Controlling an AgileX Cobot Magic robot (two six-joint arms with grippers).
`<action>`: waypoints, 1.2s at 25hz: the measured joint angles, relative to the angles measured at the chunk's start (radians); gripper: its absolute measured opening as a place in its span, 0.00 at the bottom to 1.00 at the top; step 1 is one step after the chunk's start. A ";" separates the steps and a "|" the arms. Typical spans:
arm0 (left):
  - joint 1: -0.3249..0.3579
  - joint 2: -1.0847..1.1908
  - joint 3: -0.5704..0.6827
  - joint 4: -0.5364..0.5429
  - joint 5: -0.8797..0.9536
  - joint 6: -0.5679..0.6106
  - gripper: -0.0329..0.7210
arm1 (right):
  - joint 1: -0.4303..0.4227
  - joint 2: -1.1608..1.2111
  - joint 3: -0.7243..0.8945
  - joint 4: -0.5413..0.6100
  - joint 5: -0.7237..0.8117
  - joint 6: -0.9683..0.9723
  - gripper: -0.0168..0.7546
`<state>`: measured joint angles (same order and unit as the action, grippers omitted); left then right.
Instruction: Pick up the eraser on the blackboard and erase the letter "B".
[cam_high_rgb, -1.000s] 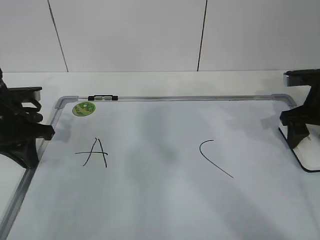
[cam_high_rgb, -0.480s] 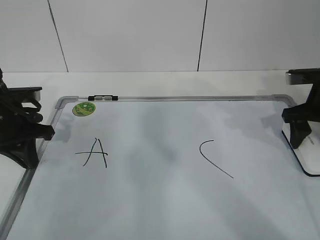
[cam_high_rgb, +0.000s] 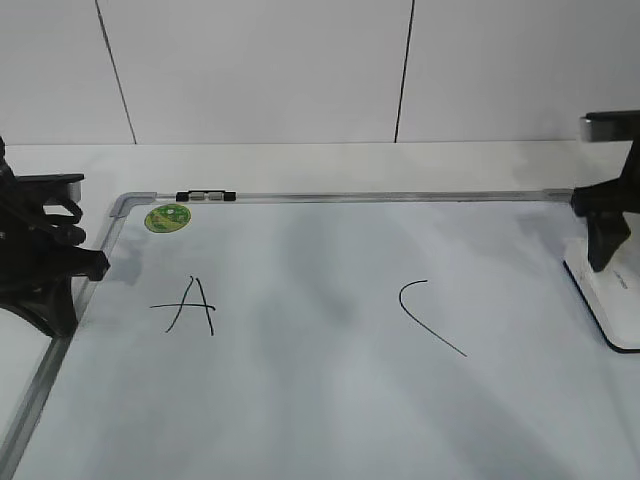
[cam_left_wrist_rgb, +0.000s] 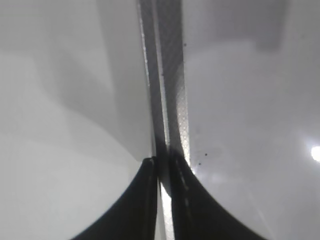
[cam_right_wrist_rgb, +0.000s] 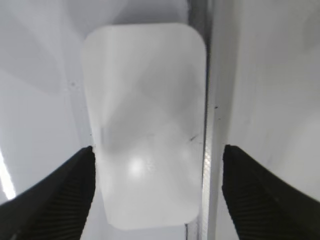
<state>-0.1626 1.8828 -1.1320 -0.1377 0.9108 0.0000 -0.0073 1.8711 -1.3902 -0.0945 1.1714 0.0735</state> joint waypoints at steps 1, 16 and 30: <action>0.000 0.000 0.000 0.001 0.000 0.000 0.10 | 0.000 0.000 -0.028 0.000 0.014 0.000 0.80; 0.000 0.000 0.000 0.018 0.000 0.000 0.27 | 0.000 -0.070 -0.171 0.119 0.051 0.004 0.79; 0.000 -0.199 0.004 0.053 0.109 0.000 0.42 | 0.000 -0.329 -0.169 0.139 0.062 0.004 0.79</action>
<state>-0.1626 1.6840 -1.1284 -0.0848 1.0194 0.0000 -0.0073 1.5419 -1.5593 0.0445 1.2337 0.0772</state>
